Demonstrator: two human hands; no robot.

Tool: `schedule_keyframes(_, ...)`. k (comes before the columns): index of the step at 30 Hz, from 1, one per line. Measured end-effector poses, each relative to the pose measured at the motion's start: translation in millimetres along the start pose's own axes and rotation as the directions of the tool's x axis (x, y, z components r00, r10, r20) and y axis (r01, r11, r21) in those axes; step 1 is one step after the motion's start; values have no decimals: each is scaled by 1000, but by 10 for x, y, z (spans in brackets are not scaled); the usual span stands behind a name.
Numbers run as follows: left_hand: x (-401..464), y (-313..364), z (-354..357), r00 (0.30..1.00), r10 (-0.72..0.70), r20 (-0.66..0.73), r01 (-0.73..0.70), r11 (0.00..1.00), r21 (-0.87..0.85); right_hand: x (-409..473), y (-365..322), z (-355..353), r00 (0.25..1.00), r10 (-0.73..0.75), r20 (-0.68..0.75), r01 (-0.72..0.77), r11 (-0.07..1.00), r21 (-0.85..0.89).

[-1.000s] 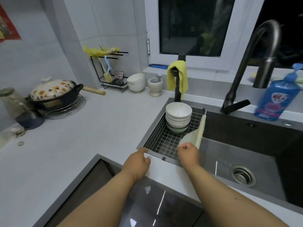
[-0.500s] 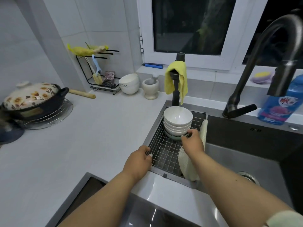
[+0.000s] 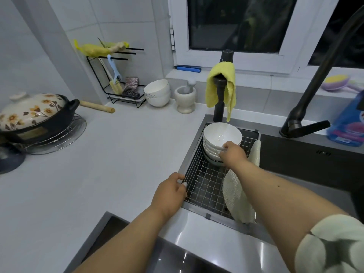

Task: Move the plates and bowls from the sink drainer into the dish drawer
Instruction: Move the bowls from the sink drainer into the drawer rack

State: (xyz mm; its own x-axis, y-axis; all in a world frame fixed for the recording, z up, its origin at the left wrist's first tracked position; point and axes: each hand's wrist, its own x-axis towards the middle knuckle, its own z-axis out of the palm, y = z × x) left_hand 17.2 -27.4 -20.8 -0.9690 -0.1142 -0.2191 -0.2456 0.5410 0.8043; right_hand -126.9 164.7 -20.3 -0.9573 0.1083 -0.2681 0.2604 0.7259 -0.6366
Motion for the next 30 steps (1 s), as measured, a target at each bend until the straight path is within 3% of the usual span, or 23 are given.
schedule_keyframes(9,43,-82,-28,999,-32,-14,31,999,-32,118,-67,-5,997,-22,-72,20,1000,-22)
schedule_keyframes(13,23,-91,-51,999,-34,-15,34,999,-31,109,-71,-2,977,-41,-208,45,999,15)
schedule_keyframes(17,27,-126,-62,999,-40,-33,38,999,-36,-33,-39,8,944,-127,-306,160,983,86)
schedule_keyframes(21,-1,-87,-108,994,-50,-93,42,996,-84,-378,-8,-7,862,-244,-444,341,928,153)
schedule_keyframes(26,-49,96,-144,977,-150,-150,83,921,-380,-873,-13,-16,838,-281,-468,430,868,249)
schedule_keyframes(30,-178,356,-190,967,-254,15,193,693,-694,-1297,14,25,810,-409,-419,525,824,211)
